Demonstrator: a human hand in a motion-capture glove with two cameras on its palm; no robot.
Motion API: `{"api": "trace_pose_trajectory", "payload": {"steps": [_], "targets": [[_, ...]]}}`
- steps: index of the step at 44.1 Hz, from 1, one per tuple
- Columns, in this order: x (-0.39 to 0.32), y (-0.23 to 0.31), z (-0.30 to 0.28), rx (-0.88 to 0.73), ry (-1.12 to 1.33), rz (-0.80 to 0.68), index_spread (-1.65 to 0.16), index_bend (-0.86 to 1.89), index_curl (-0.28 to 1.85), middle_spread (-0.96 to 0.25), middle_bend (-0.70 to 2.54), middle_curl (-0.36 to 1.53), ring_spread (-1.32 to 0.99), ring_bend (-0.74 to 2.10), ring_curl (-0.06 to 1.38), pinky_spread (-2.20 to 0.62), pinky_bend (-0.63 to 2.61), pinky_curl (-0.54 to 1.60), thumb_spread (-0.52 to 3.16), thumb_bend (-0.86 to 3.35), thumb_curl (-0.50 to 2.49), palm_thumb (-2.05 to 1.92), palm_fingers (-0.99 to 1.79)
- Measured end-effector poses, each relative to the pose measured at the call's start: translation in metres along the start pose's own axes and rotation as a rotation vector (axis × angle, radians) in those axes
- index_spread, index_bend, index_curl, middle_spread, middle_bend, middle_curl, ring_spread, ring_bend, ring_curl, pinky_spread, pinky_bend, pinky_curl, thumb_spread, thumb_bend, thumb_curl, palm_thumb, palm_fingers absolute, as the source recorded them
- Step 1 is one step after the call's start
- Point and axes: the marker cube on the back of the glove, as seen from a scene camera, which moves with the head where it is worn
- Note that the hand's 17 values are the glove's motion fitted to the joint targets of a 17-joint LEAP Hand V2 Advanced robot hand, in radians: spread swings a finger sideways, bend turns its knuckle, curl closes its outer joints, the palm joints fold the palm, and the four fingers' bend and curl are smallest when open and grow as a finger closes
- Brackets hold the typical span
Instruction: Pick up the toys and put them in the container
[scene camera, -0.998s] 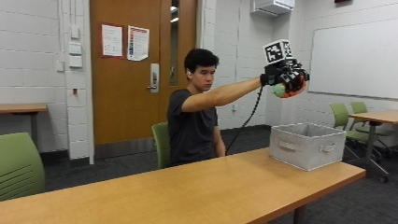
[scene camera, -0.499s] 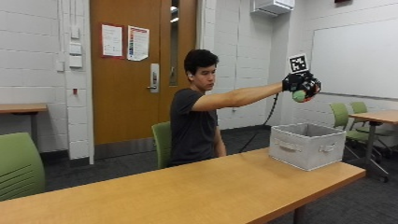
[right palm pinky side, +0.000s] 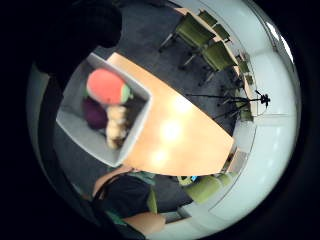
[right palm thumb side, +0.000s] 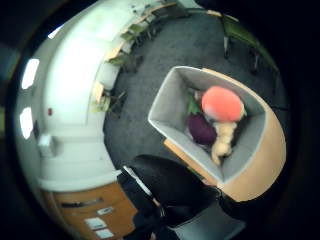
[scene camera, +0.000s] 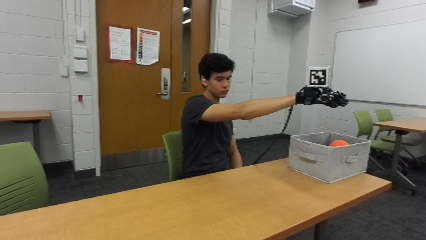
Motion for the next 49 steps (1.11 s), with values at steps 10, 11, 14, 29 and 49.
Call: {"api": "trace_pose_trajectory", "payload": {"steps": [10, 11, 14, 29, 49], "targets": [[0.096, 0.069, -0.003, 0.103, -0.016, 0.234, -0.29, 0.17, 0.17, -0.07, 0.19, 0.55, -0.10, 0.46, 0.27, -0.06, 0.97, 0.33, 0.91, -0.14, 0.36, -0.18, -0.09], [0.104, 0.078, -0.002, 0.114, -0.002, 0.241, -0.29, 0.19, 0.18, -0.06, 0.19, 0.54, -0.11, 0.45, 0.26, -0.06, 0.94, 0.32, 0.91, -0.13, 0.35, -0.18, -0.08], [0.127, 0.103, 0.001, 0.140, 0.035, 0.257, -0.27, 0.26, 0.22, -0.06, 0.19, 0.53, -0.15, 0.42, 0.26, -0.08, 0.88, 0.31, 0.92, -0.13, 0.32, -0.18, -0.02], [0.240, 0.207, 0.037, 0.134, 0.088, 0.446, -0.22, 0.31, 0.32, -0.05, 0.19, 0.50, -0.25, 0.36, 0.25, -0.14, 0.72, 0.27, 0.92, -0.13, 0.21, -0.19, 0.00], [0.265, 0.243, 0.076, 0.105, 0.013, 0.478, -0.22, 0.23, 0.37, -0.06, 0.19, 0.48, -0.30, 0.34, 0.27, -0.15, 0.63, 0.29, 0.91, -0.13, 0.14, -0.19, 0.02]]}}
